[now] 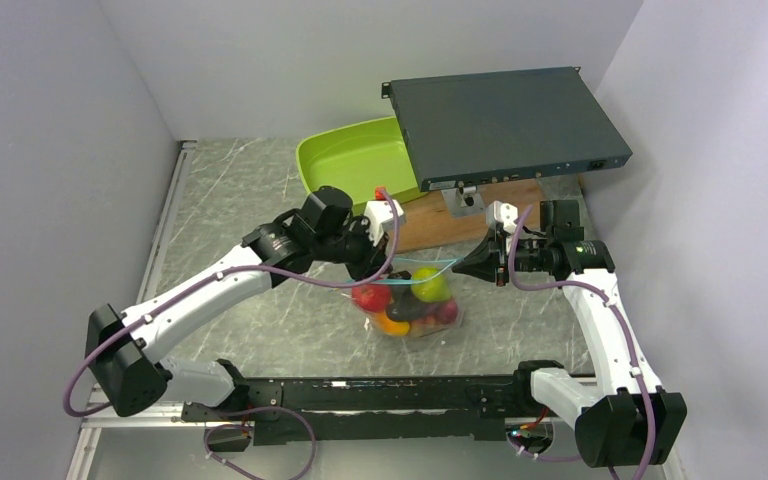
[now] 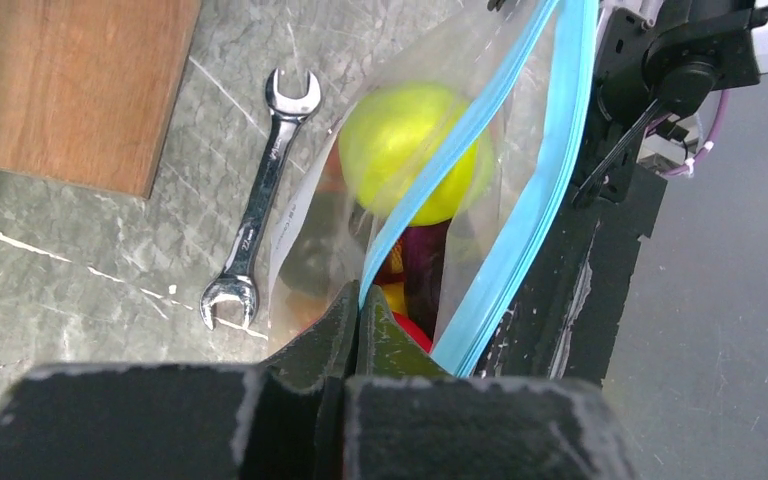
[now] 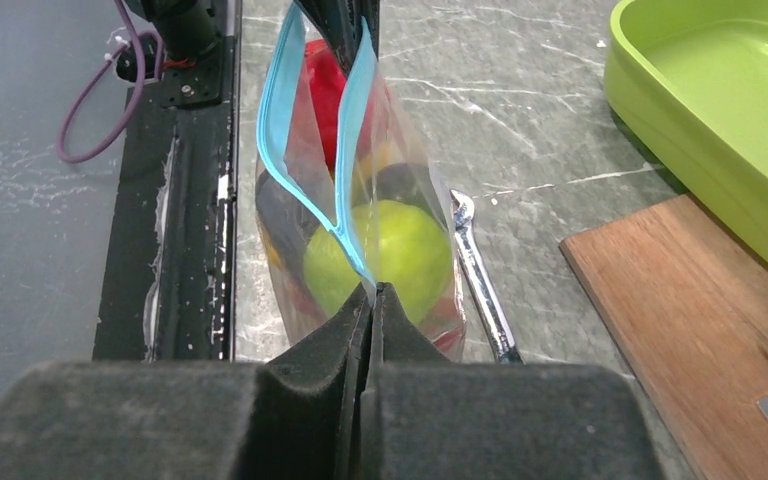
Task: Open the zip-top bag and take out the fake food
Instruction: Open the zipper of the food storage bag at the center of the board.
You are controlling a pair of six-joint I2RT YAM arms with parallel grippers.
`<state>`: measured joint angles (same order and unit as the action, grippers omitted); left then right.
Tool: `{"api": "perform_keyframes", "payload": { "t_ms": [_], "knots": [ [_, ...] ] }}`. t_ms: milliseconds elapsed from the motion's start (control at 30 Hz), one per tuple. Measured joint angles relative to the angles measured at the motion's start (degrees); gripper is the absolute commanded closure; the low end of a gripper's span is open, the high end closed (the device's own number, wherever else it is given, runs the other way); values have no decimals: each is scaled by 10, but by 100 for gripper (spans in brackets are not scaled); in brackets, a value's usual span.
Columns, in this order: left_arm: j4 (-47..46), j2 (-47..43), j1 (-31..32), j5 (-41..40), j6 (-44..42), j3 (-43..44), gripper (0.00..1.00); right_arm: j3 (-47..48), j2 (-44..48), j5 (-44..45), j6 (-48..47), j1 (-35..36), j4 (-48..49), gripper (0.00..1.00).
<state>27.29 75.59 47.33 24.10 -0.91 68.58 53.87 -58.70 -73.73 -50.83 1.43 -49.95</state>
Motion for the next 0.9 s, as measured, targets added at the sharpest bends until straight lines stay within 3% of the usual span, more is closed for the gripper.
{"api": "perform_keyframes", "payload": {
  "t_ms": [167,300,600,767,900],
  "knots": [
    [-16,-43,-23,1,34,-26,100,-5,0,-3,18,0,15,42],
    [-10,-89,-63,-2,56,-43,100,-7,0,-9,27,0,22,20],
    [60,-184,-204,-66,71,-47,100,-7,0,-16,35,0,30,16],
    [87,-208,-271,-195,64,-41,100,-11,0,-15,43,0,40,16],
    [89,-206,-284,-311,66,-44,100,-13,0,-15,46,1,43,16]
  ]
}}
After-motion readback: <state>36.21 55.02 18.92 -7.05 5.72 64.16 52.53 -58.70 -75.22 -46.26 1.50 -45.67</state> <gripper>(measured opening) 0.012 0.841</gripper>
